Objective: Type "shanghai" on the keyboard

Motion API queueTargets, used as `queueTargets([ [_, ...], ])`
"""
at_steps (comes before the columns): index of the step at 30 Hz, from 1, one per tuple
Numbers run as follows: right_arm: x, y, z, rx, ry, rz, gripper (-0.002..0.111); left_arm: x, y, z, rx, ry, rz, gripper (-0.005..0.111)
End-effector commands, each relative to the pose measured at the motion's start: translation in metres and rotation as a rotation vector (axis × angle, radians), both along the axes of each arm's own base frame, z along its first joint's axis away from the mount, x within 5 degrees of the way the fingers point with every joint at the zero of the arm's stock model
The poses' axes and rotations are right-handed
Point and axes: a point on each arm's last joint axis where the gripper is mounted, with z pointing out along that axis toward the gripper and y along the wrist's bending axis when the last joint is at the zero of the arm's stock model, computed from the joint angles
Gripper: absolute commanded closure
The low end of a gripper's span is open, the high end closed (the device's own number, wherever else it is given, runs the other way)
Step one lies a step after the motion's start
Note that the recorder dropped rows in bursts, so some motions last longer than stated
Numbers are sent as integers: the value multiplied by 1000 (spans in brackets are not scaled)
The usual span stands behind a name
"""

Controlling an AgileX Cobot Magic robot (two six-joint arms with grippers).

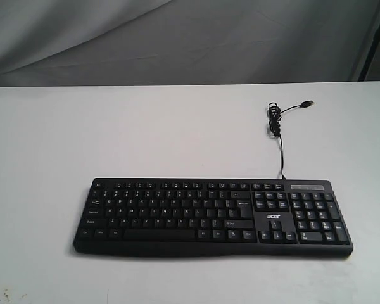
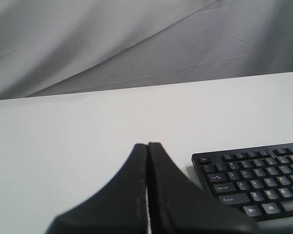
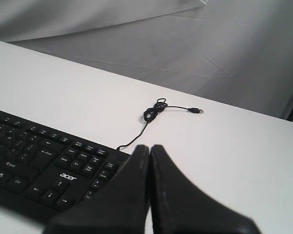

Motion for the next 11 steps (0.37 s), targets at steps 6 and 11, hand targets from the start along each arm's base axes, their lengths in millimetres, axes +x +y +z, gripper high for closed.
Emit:
queueTargets([
  [6,0,0,-1,4,-2,-5,108,0,0,-1,1,-5,-3,107],
  [11,0,0,-1,8,-1,-6,108,0,0,-1,1,-5,-3,107],
])
